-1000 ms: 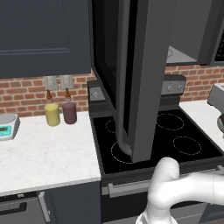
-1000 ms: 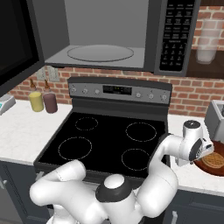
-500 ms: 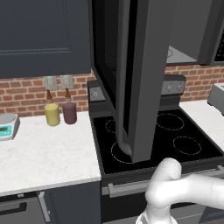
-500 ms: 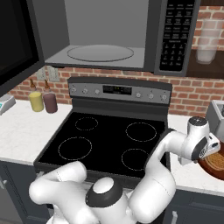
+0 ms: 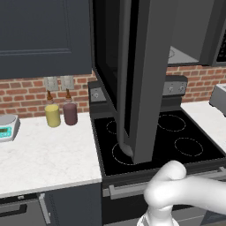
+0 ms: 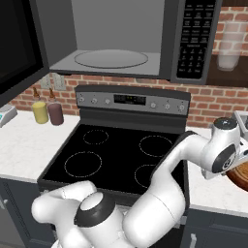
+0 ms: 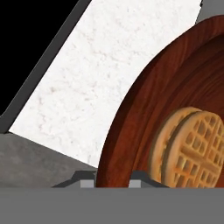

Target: Open the microwave, place the bowl with waffle inside the microwave, then close the microwave door and turn it on.

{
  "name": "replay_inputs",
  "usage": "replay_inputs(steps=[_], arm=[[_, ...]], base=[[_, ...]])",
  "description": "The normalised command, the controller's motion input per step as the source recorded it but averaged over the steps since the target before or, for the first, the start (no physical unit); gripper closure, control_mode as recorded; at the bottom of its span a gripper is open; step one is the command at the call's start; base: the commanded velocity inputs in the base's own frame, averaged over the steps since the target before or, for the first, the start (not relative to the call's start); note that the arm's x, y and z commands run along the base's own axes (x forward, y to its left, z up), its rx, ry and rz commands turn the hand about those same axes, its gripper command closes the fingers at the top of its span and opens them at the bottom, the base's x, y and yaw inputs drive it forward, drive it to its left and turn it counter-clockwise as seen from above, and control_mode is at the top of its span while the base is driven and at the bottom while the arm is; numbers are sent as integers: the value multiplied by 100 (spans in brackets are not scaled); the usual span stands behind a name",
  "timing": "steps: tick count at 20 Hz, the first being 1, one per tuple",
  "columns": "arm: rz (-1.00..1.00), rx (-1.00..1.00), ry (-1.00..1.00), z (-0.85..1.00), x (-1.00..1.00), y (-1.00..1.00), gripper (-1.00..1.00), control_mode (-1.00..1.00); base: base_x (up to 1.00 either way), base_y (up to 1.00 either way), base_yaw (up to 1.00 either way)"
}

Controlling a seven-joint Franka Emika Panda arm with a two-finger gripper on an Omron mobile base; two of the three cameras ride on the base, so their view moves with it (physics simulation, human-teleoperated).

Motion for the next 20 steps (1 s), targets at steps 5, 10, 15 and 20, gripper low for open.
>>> replay_inputs(steps=[5, 10, 15, 20], arm=[[7, -5, 0, 86, -43, 30, 100, -100], [8, -7, 0, 82, -58, 31, 100, -100], [9, -10, 0, 69, -66, 45, 100, -100], [17, -12, -4, 48, -57, 69, 100, -100]], base=[[0, 0, 0], [0, 0, 0], [0, 0, 0], [0, 0, 0]])
